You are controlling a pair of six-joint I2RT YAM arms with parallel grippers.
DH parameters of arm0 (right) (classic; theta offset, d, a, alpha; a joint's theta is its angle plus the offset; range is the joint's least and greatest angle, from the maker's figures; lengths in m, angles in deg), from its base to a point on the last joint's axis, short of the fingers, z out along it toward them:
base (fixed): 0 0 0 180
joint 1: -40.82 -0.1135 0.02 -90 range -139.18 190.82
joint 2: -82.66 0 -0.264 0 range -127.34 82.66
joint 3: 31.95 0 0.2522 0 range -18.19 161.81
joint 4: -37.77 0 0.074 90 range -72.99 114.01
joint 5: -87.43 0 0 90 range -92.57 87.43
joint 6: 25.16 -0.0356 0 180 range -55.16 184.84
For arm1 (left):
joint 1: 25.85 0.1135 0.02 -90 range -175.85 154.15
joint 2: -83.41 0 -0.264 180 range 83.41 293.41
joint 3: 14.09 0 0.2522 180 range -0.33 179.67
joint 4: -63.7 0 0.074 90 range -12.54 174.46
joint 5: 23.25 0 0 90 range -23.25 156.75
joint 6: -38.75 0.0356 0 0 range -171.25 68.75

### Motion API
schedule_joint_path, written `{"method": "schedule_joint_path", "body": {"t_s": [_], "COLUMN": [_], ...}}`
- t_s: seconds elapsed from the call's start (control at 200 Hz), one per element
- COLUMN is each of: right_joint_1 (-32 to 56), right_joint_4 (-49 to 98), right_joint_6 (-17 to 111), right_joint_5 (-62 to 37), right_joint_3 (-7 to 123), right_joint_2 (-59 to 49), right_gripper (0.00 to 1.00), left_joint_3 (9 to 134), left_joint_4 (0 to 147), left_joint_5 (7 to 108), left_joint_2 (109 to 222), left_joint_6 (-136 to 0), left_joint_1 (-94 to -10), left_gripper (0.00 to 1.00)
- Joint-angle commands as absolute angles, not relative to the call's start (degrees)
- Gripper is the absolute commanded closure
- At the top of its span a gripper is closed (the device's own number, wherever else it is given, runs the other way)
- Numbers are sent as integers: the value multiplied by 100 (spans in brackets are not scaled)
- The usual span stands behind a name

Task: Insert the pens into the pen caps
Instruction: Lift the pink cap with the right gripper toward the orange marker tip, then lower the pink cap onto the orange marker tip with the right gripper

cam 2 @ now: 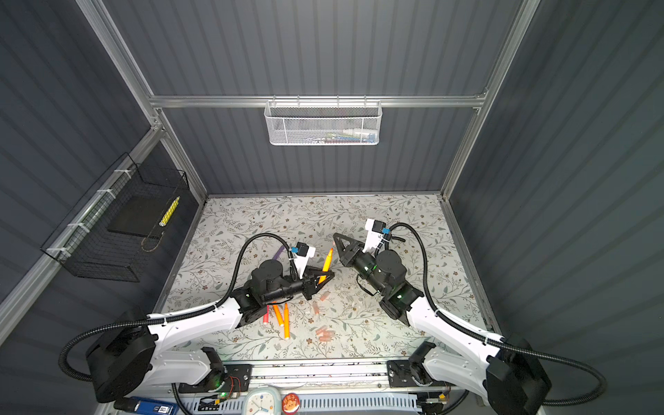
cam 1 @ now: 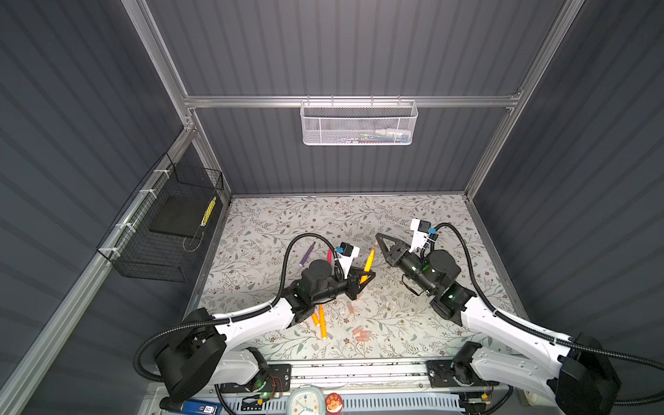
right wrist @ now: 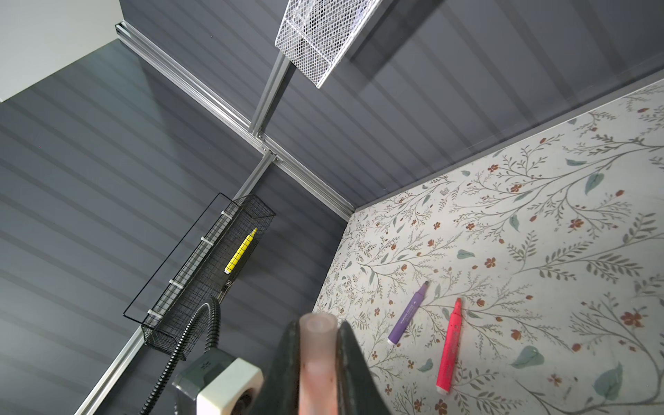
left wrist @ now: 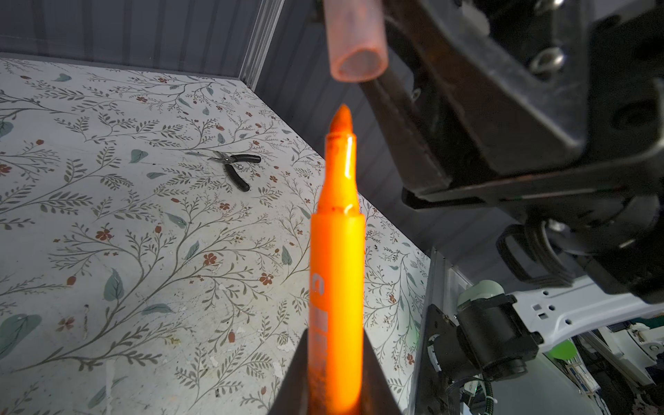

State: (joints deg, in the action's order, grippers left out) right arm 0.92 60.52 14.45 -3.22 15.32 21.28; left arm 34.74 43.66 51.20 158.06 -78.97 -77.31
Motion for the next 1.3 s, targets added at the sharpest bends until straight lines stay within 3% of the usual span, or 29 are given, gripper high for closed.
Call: {"method": "schedule_joint_path", "body": {"t_s": [0.0,0.775,0.955,1.296], "right_joint_1": [102,-162,-509,-889], "right_joint_4": [6320,6751,6789,7414], "right_joint_6": [1367,1215,1712,2653], "right_joint_5": [-468,-515,-256,-360], "right_joint_3": [1580,1191,998,176], "right_joint_2": [2063,1886,1887,2439], "right_gripper": [100,100,100,100], "left_joint_3": [3549,3511,3817,3977], "left_joint_4": [4176,4310,4906,4962], "left_joint_5": [5040,5441,5805,5260], "left_joint_2": [15777,15588,15525,15276], "left_joint_6": [-7968,-8057,-8241,-8416], "left_joint_1": [-7766,-7763,-7753,-7630], "left_gripper": [100,100,100,100]}}
